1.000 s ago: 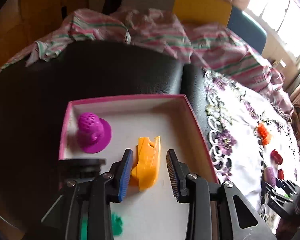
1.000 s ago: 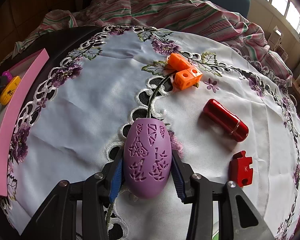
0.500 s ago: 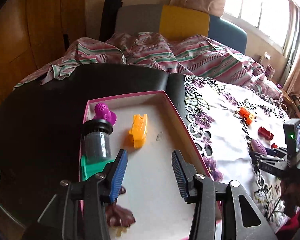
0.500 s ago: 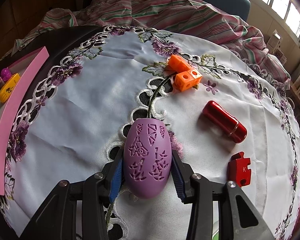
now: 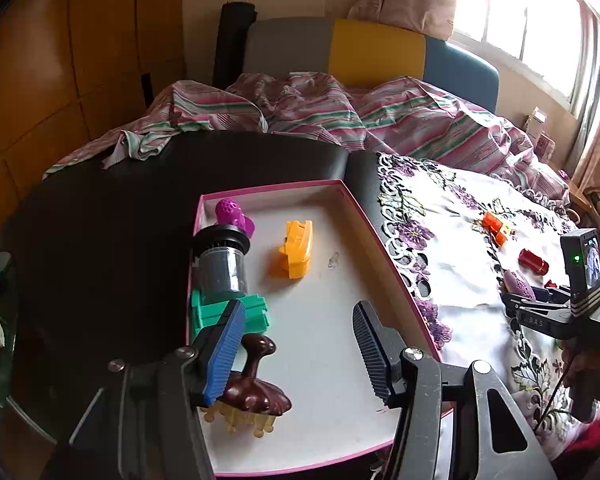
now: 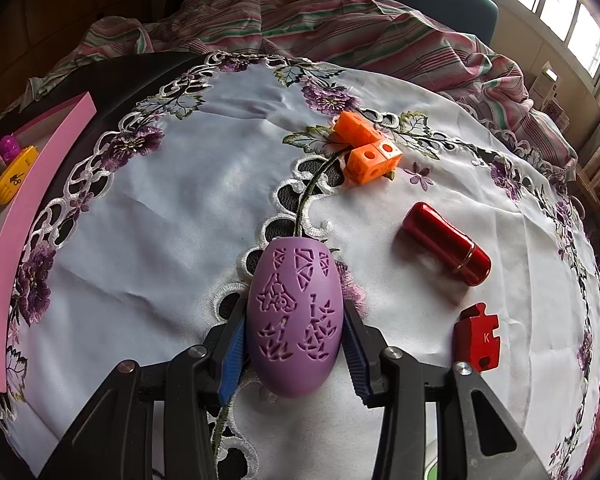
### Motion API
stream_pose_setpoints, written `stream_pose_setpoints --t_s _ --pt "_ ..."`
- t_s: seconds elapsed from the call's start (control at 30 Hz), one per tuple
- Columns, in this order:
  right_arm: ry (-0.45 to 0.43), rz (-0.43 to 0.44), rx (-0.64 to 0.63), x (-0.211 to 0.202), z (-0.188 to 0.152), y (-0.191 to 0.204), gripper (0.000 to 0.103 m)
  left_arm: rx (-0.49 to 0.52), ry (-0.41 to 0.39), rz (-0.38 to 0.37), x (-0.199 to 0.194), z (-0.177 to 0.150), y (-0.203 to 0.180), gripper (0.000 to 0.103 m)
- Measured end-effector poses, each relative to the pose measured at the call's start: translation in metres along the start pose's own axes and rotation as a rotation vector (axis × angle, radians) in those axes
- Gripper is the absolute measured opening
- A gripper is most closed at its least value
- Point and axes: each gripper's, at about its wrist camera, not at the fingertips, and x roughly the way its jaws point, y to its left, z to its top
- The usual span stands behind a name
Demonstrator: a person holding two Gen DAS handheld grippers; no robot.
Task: Organize rigid objects
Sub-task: 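Carry the purple egg into the tray and open the right gripper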
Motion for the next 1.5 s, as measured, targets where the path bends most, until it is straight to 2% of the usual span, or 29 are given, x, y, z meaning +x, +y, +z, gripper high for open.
stream_pose_setpoints --t_s 0.5,0.63,0.8,1.03,1.27,1.4,1.5 --pt "-0.012 -0.014 0.010 -0.001 -0.002 0.001 0.044 -0.017 -0.008 0.002 -0.009 -0.007 0.012 0.058" --pt "-0.006 -0.015 0.021 -0.001 -0.002 0.001 0.044 -0.016 -0.037 0.028 -0.017 -0.007 0.016 0.065" --pt "0.027 -0.014 0.057 -0.002 0.004 0.000 0.044 -0.015 -0.044 0.047 -0.020 -0.007 0.023 0.065" --pt "-0.038 0.106 0.019 -0.034 0.015 0.040 0.044 -0.042 -0.028 0.057 -0.017 -0.010 0.034 0.065" --pt "-0.129 0.275 -0.056 -0.078 0.035 0.106 0.044 -0.056 -0.029 0.075 -0.016 -0.013 0.041 0.065" --pt "-0.132 0.368 -0.113 -0.090 0.045 0.154 0.044 -0.068 -0.027 0.081 -0.016 -0.014 0.046 0.065" --pt "-0.098 0.425 -0.157 -0.085 0.050 0.186 0.044 -0.084 -0.034 0.082 -0.018 -0.013 0.051 0.065"
